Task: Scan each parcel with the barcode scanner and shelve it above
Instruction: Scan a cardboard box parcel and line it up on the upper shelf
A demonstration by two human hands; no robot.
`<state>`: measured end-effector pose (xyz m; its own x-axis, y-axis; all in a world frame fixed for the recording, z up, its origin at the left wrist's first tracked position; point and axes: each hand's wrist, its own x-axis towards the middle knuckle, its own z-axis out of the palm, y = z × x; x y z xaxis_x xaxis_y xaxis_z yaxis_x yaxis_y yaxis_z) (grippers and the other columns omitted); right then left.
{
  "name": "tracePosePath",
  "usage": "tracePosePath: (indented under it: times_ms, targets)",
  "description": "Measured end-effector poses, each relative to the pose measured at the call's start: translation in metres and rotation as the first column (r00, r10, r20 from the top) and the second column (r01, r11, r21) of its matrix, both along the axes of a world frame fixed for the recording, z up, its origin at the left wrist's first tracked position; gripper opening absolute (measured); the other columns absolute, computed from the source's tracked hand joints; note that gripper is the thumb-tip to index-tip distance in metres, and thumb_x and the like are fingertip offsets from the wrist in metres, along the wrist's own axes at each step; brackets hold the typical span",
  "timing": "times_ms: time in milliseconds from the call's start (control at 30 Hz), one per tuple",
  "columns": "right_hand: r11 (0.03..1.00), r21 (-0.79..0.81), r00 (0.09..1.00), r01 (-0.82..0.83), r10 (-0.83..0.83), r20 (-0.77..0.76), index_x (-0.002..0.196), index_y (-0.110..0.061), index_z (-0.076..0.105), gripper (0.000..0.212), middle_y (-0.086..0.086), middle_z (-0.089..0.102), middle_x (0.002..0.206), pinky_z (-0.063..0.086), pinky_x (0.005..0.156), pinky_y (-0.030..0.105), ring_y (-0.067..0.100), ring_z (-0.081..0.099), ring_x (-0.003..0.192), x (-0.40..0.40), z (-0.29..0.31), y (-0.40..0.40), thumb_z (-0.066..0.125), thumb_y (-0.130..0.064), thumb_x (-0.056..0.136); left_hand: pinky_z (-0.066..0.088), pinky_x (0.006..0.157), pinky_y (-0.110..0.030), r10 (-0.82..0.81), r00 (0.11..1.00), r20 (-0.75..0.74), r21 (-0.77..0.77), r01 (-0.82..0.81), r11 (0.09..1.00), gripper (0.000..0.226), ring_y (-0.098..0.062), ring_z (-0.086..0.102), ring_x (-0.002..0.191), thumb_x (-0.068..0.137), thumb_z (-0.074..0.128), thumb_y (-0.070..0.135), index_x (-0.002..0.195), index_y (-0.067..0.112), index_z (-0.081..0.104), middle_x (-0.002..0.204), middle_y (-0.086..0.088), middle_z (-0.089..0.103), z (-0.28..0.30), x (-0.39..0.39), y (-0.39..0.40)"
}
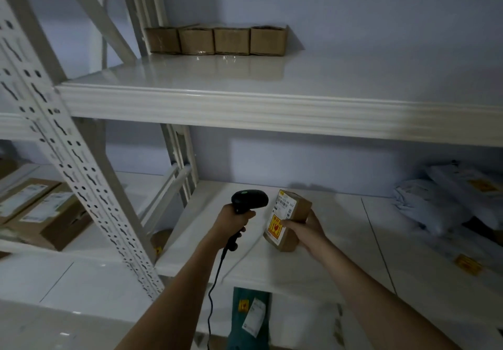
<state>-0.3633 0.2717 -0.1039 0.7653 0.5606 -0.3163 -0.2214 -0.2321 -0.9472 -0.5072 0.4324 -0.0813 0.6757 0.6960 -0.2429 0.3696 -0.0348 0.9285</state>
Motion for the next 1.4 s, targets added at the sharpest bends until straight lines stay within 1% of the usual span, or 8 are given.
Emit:
tracePosePath:
  times_ms: [267,567,833,967,1100,1233,1333,1400]
  targets:
    - [0.999,0.008,0.995,0.047,-0.047,0.092,0.12,-0.029,0.053,0.059,-0.007,0.065,0.114,0.055,0.084,0.037,0.01,0.063,0.094,-0.029,0.014,-0.015,0.085,-0.008,0.075,0.047,0.048,-0.025,-0.107,0.994,-0.035,0.084,0.109,0.99,0.01,-0.014,0.059,0.053,0.083,0.069,0.025,0.081,0.015,0.064,0.062,-0.001,0.061,0.021,-0.019,-0.016]
    - [0.998,0.051,0.994,0.031,-0.036,0.102,0.124,-0.03,0.051,0.061,-0.004,0.064,0.121,0.053,0.097,0.047,0.021,0.062,0.111,-0.024,0.028,-0.028,0.083,-0.007,0.076,0.047,0.048,-0.024,-0.139,0.99,-0.023,0.073,0.14,0.987,0.011,-0.013,0.056,0.049,0.083,0.069,0.023,0.077,0.014,0.065,0.058,-0.001,0.059,0.03,-0.02,-0.026]
    - [0.998,-0.004,0.997,0.068,-0.068,0.042,0.133,-0.017,0.046,0.066,0.004,0.063,0.128,0.056,0.094,0.05,0.024,0.064,0.112,-0.015,0.023,-0.035,0.083,-0.015,0.078,0.05,0.052,-0.028,-0.106,0.992,0.07,-0.072,0.111,0.991,0.013,-0.017,0.056,0.054,0.083,0.069,0.017,0.089,0.008,0.063,0.064,-0.006,0.059,0.021,-0.02,-0.022]
    - [0.99,0.002,0.982,0.138,-0.137,-0.13,0.13,-0.012,0.037,0.066,0.011,0.064,0.124,0.06,0.068,0.037,0.022,0.068,0.098,-0.01,0.021,-0.042,0.081,-0.023,0.082,0.049,0.059,-0.035,0.01,0.997,0.08,-0.247,0.01,0.969,0.014,-0.025,0.052,0.061,0.083,0.057,-0.01,0.092,-0.001,0.052,0.075,-0.015,0.051,0.0,-0.021,-0.015]
    - [0.987,0.059,0.948,0.149,-0.125,-0.292,0.136,-0.012,0.053,0.055,0.012,0.072,0.117,0.061,0.061,0.037,0.026,0.072,0.097,-0.006,0.019,-0.049,0.075,-0.026,0.088,0.044,0.063,-0.04,0.243,0.969,0.042,-0.423,-0.203,0.883,0.007,-0.029,0.05,0.063,0.088,0.053,-0.014,0.094,-0.01,0.054,0.073,-0.018,0.051,-0.037,-0.018,-0.007]
    - [0.992,0.054,0.928,0.116,-0.089,-0.362,0.134,-0.015,0.059,0.044,0.011,0.072,0.116,0.061,0.079,0.046,0.03,0.07,0.103,0.0,0.014,-0.055,0.07,-0.025,0.092,0.049,0.077,-0.045,0.358,0.926,-0.118,-0.352,-0.376,0.857,0.01,-0.034,0.059,0.074,0.089,0.065,0.0,0.083,-0.008,0.061,0.081,-0.021,0.059,-0.069,-0.011,0.0]
    - [0.996,0.048,0.928,0.072,-0.049,-0.369,0.134,-0.015,0.059,0.043,0.012,0.071,0.121,0.055,0.095,0.053,0.032,0.067,0.111,0.005,0.009,-0.059,0.069,-0.024,0.093,0.051,0.081,-0.04,0.397,0.895,-0.205,-0.258,-0.441,0.86,0.023,-0.038,0.063,0.086,0.087,0.07,0.008,0.098,-0.012,0.067,0.091,-0.025,0.065,-0.084,-0.005,0.0]
    - [0.999,0.037,0.93,0.037,-0.021,-0.368,0.135,-0.014,0.059,0.043,0.012,0.07,0.122,0.055,0.096,0.052,0.034,0.066,0.113,0.007,0.006,-0.059,0.068,-0.022,0.094,0.053,0.086,-0.041,0.377,0.903,-0.207,-0.266,-0.423,0.866,0.028,-0.041,0.065,0.096,0.088,0.07,0.008,0.109,-0.01,0.068,0.102,-0.028,0.067,-0.09,0.0,-0.001]
